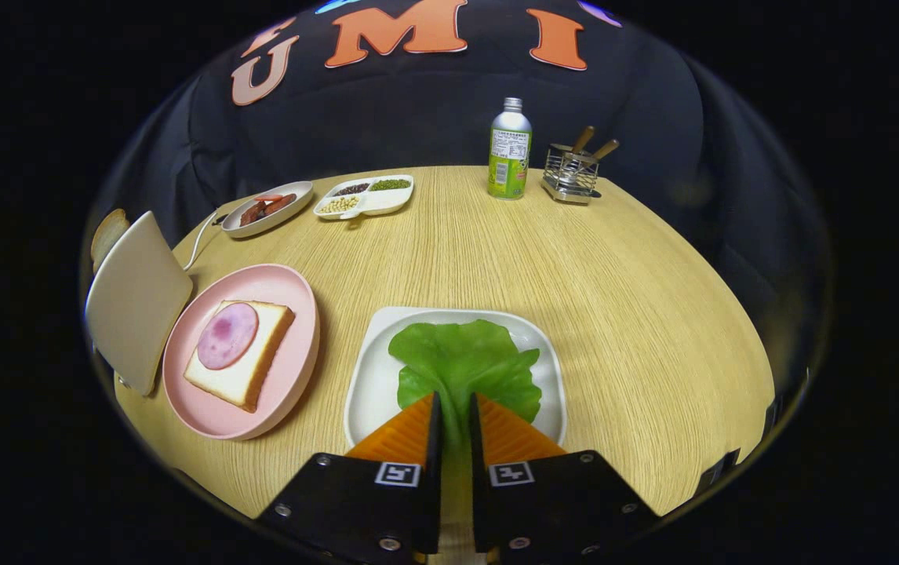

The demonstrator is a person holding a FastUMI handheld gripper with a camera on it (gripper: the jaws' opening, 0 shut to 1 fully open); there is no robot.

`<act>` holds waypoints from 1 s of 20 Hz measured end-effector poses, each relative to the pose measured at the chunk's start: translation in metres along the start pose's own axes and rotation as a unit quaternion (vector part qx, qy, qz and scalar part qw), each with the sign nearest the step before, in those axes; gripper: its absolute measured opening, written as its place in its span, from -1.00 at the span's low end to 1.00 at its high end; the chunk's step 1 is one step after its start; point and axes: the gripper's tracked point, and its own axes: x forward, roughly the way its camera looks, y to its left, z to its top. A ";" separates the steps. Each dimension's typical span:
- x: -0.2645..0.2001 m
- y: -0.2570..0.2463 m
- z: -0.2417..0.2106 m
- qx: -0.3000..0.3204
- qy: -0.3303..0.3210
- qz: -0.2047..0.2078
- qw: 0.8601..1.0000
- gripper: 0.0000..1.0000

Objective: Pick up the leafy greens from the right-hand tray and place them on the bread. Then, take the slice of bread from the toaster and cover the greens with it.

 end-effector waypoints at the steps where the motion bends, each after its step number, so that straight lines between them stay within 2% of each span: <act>1: 0.000 -0.001 0.000 -0.001 0.000 -0.003 1.000 -0.73; 2: 0.000 -0.002 0.001 -0.004 0.000 -0.008 1.000 -0.85; 4: -0.004 -0.001 0.004 -0.007 -0.004 -0.009 1.000 -0.93; 11: -0.019 0.008 0.025 -0.004 -0.023 -0.005 1.000 -0.94; 20: -0.041 0.044 0.055 -0.012 -0.055 0.020 0.998 -0.94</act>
